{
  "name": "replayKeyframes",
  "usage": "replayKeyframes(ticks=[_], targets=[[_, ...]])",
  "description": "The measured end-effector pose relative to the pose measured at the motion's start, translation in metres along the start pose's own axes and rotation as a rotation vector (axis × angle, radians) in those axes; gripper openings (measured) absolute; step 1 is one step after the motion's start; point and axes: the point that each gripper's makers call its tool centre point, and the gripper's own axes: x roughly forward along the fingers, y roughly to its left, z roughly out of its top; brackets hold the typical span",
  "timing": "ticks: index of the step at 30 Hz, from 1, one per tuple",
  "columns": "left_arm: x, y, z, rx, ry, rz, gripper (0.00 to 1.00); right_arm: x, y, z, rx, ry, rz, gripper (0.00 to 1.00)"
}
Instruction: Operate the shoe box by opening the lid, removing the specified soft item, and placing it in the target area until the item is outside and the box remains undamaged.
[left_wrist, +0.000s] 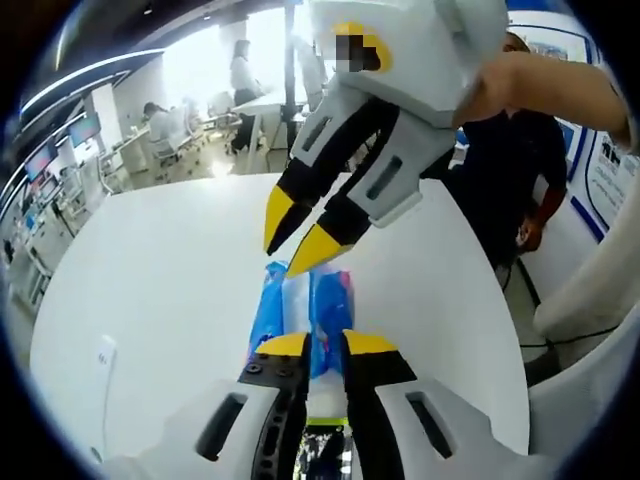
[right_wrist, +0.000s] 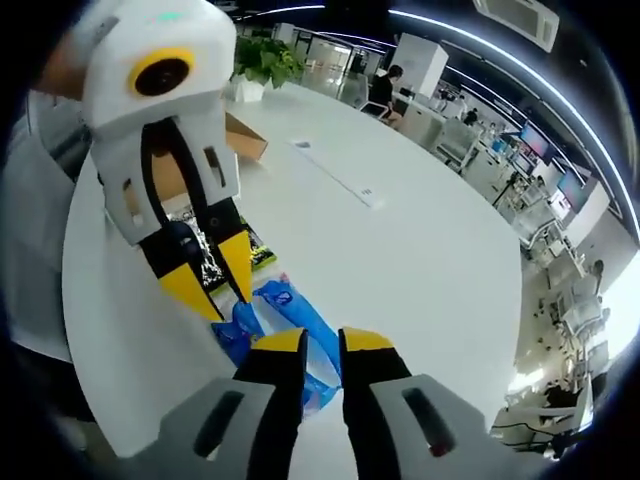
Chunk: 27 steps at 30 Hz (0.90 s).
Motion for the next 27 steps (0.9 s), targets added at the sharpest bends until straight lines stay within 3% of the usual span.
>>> replayKeyframes(ticks=[10,17,24,27], targets=[[-0.039,-0.007,0.006,-0.048,-0.032,0.028,0.2,-0.024,0.017,0.008,0.016,-0.01,-0.004,0.19],[-0.074,-0.011,0.014,-0.134,-0.099,0.055,0.27,-0.037,0.029,0.021,0.014,-0.028,-0.014,0.24],[-0.108,-0.015,0.011,-0.16,-0.136,0.103,0.44,-0.051,0.042,0.036,0.026,-0.049,-0.024,0.32],[-0.124,-0.017,0.009,-0.198,-0.157,0.109,0.47,-0.056,0.049,0.043,0.036,-0.063,-0.033,0.35]])
